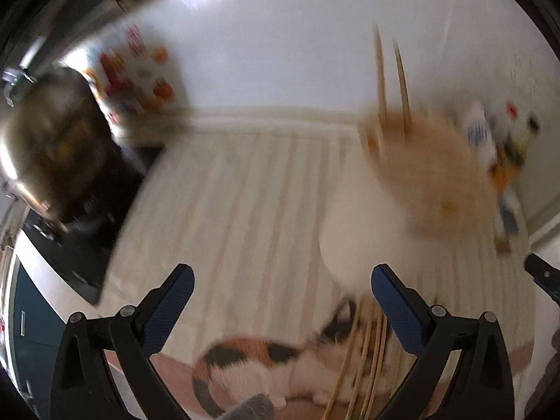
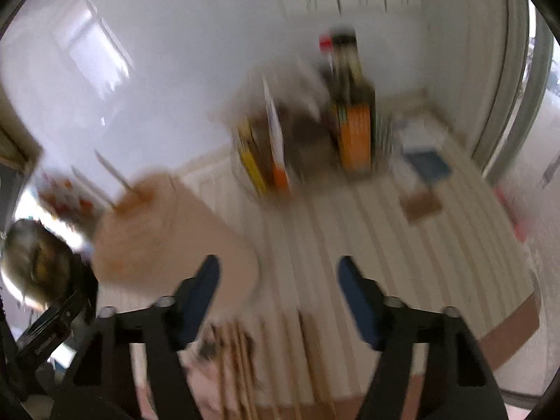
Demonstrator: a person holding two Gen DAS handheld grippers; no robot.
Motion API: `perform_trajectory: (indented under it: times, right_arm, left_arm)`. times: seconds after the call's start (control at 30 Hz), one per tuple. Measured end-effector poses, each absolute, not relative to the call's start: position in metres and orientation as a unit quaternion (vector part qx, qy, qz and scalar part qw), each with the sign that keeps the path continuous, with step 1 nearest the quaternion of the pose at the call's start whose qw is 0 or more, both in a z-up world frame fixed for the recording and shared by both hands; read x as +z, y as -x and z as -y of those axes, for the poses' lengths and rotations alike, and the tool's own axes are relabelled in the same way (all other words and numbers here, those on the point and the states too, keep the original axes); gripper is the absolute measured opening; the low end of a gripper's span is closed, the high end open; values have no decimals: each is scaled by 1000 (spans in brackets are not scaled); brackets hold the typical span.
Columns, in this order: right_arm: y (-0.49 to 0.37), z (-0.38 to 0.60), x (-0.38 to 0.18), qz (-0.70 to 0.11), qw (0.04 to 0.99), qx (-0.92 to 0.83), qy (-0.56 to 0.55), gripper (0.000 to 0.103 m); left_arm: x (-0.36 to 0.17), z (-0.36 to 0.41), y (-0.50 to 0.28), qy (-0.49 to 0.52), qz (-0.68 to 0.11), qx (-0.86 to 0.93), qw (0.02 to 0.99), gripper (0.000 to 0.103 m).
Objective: Organize utensils
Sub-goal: 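Insert the left tool's chopstick into the holder and open while the right tool does the same, then grasp another wooden chopstick with the left tool while the right tool grasps one too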
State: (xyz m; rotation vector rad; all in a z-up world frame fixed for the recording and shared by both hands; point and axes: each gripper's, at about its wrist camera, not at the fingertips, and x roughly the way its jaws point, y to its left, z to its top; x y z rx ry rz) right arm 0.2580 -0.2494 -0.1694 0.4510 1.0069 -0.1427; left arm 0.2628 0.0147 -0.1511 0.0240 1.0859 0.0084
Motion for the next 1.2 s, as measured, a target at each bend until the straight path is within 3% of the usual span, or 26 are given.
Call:
perform_trajectory:
  times: [0.07,0.1,0.17,0.2,0.23,0.37,0.5,0.6,0.87,1.0,1.2]
  right_arm:
    - [-248,251,-198,-513,828,-70,-217,42]
    - [-245,252,-209,-522,821,-68,-220,38]
    - [-237,251,-234,-544,808,-64,-218,20]
    - [-233,250,-245,-555,801,-59,-218,19]
    - [-230,248,-256,-567,793,-54,-215,18]
    - [-223,239,-287,-615,762,-34,-202,18]
    - [-220,231,-311,-652,736,-25,-182,18]
    - [-218,230,-322,-666,725,-23,-175,18]
    - [-208,224,-339,-686,709,-18,-164,18]
    - [-204,222,-340,-689,710,-20,-148,18]
    - [-196,216,-344,-690,714,-24,-118,7]
  left_arm:
    - [-178,-7,-257,-24,-547,-6,837,102]
    - [-196,-3,-253,-30,-568,-15,822,98]
    - [-226,5,-247,-33,-603,-35,796,89]
    - [-238,9,-245,-32,-620,-46,783,82]
    - [-249,13,-241,-33,-632,-51,773,74]
    - [-287,31,-232,-50,-667,-77,740,71]
    - [-302,42,-226,-62,-677,-87,729,46]
    - [-305,47,-224,-67,-676,-90,729,36]
    - [-311,63,-214,-83,-670,-92,732,25]
    - [-309,61,-209,-82,-668,-91,734,6]
    - [-307,43,-206,-54,-680,-59,729,5]
